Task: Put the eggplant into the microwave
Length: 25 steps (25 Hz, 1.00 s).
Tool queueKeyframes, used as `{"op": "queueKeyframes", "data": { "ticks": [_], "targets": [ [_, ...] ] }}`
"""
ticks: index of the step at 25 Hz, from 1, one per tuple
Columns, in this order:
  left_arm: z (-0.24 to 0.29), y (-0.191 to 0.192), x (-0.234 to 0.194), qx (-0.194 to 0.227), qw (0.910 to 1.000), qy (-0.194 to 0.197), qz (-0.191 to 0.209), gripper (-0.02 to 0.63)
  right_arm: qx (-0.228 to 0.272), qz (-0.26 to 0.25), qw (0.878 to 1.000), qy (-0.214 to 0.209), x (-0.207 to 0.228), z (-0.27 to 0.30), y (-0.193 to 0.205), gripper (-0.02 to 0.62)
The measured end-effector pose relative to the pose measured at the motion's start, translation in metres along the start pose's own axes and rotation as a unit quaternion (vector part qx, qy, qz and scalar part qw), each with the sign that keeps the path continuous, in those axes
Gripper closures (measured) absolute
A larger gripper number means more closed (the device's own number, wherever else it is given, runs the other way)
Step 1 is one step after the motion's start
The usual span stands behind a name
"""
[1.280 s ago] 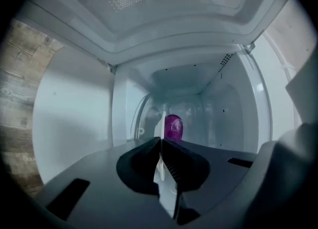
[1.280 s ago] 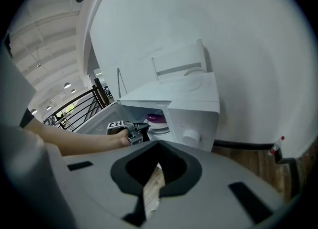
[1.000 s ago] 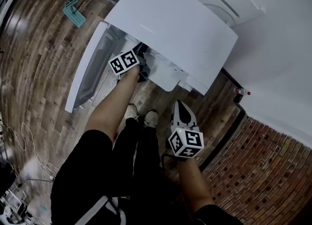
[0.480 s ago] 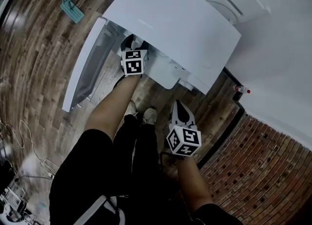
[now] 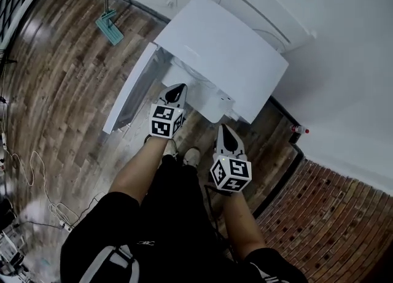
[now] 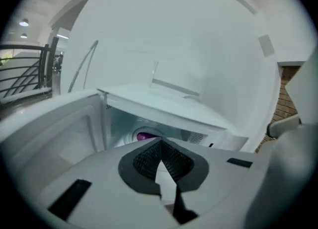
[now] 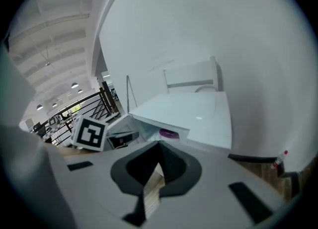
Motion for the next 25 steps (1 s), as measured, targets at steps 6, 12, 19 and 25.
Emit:
{"op": "queueKeyframes", "data": {
  "ticks": [6,12,19,25],
  "targets": [
    [-0.093,-0.063,0.047,-0.006,0.9997,-0.024,0.004,0.607,0.046,-0.014,0.999,-0.006,-0.023,-0.033,-0.065,0.588],
    [-0.165,-0.127,0.114,0.003,0.9976,-0.002,0.069,0.607,0.087,0.013,0.996,-0.009,-0.037,-0.078,-0.131,0.588],
    [-0.209,-0.192,0.151,0.022,0.9989,0.004,0.04,0.607,0.148,-0.029,0.989,0.006,-0.045,-0.124,-0.205,0.588],
    [-0.228,-0.225,0.166,0.046,0.9976,0.015,0.049,0.606,0.2,-0.045,0.979,0.016,-0.052,-0.147,-0.246,0.588]
  ]
}}
Point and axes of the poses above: the fingertips, and each gripper's own axes: z forward along the fingers, x to its right, y out of its underside, the point moved 3 cm from there along -z, backward along the fingers, and after that the axes turned 5 degrees about -z, right-handed, at the moved point
